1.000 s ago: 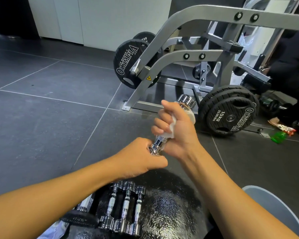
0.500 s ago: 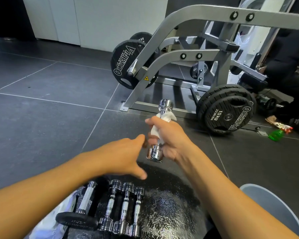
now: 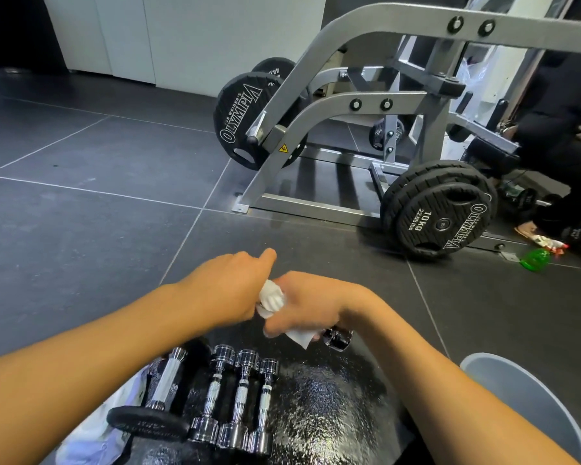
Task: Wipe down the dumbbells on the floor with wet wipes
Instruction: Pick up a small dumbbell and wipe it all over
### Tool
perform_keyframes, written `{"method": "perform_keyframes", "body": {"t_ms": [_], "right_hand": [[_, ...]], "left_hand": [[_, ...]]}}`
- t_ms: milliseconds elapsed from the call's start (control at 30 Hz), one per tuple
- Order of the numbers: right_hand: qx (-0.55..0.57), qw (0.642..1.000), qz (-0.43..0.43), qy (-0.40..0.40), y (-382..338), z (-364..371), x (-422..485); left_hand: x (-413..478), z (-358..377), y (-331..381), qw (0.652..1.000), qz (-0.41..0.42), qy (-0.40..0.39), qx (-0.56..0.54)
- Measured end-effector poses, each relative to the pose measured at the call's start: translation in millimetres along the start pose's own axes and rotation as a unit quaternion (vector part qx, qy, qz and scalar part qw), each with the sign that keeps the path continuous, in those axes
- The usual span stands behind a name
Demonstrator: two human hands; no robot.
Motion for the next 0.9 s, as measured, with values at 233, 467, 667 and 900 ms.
{"method": "perform_keyframes", "body": {"t_ms": [233, 467, 667, 900], "right_hand": [[-0.254, 0.964, -0.058, 0.053, -3.9, 1.1, 10.0], [-0.306, 0.92, -0.162, 0.183, 6.0, -22.9, 1.7], [-0.28, 0.931, -0.126, 0.197, 18.5, -32.6, -1.2], [-0.233, 0.96, -0.044, 0.147, 38.2, -29.8, 9.2]], "left_hand": [[-14.2, 36.8, -2.8, 0.856, -0.079, -0.361, -0.362], [-24.4, 24.1, -9.2, 0.733, -0.113, -0.354, -0.57], [-28.7, 13.1, -9.3, 0.686, -0.129, -0.361, -0.619], [-24.3, 12.4, -6.4, 0.754, -0.119, -0.275, -0.584]]}}
Point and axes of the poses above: each hand's wrist, its own x-axis towards the middle knuckle, its own z-axis out of the palm, y = z × x, the point moved 5 cm from there along x, towards the middle knuckle, and after that the axes turned 9 degrees about x, right-handed, at the moved point
